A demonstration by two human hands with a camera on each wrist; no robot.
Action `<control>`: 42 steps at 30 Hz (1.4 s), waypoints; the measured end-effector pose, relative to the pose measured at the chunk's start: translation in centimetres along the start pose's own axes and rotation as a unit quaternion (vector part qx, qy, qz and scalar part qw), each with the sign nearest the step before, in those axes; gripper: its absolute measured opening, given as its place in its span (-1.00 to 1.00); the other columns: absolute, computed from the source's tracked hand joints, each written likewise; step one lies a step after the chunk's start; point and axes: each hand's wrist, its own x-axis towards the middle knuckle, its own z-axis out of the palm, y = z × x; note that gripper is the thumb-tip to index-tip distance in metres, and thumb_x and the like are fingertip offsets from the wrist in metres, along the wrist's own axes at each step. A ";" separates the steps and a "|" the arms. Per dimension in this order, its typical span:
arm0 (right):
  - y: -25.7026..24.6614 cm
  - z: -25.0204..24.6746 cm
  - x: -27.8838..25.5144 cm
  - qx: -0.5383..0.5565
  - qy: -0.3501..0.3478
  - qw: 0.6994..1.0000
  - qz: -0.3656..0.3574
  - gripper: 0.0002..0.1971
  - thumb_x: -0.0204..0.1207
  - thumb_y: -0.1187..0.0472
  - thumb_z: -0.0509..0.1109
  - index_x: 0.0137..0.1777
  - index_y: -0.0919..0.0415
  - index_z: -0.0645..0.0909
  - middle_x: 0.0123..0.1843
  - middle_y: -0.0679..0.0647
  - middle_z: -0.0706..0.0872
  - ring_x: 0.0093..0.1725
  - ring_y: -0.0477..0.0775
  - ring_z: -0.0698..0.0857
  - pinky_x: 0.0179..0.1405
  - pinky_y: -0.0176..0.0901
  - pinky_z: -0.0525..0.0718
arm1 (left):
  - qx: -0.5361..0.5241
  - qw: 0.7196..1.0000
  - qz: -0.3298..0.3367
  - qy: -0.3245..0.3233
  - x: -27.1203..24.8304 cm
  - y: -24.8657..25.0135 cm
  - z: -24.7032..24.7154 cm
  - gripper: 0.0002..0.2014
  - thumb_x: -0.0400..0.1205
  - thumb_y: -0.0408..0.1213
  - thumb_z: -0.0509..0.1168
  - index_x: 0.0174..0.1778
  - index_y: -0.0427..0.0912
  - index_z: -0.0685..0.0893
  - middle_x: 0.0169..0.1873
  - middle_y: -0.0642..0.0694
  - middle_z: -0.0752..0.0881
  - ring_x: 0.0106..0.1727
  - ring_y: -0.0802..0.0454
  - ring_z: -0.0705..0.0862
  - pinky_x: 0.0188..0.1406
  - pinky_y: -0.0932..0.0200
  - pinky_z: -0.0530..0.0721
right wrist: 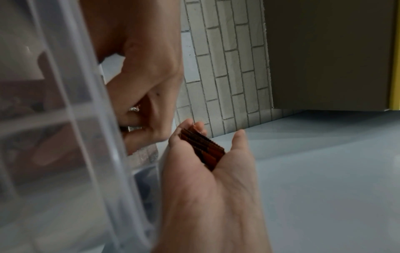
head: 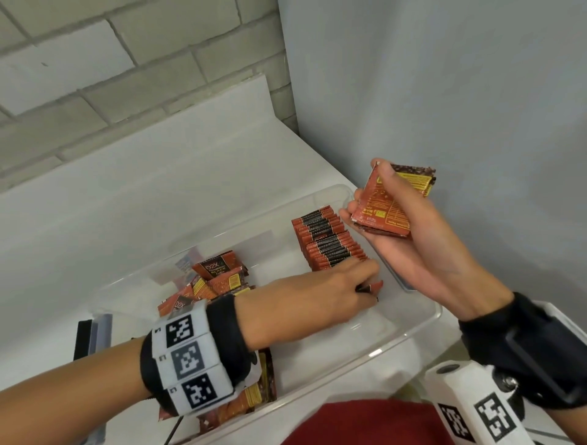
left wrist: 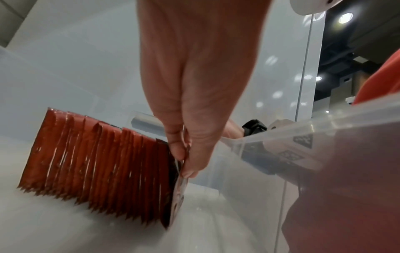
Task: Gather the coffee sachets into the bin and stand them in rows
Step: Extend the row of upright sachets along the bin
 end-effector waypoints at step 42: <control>-0.4 0.1 -0.2 0.035 0.004 0.998 0.052 -0.49 0.29 0.01 0.48 0.21 0.19 0.50 -0.02 0.30 0.70 0.01 0.21 0.74 -0.07 0.20 0.76 | -0.071 0.997 -0.035 -0.022 -1.0 0.5 -4.8 -0.56 0.47 -0.26 0.49 0.30 -0.11 0.67 -0.04 -0.03 0.36 0.03 0.09 0.31 0.04 0.17 0.47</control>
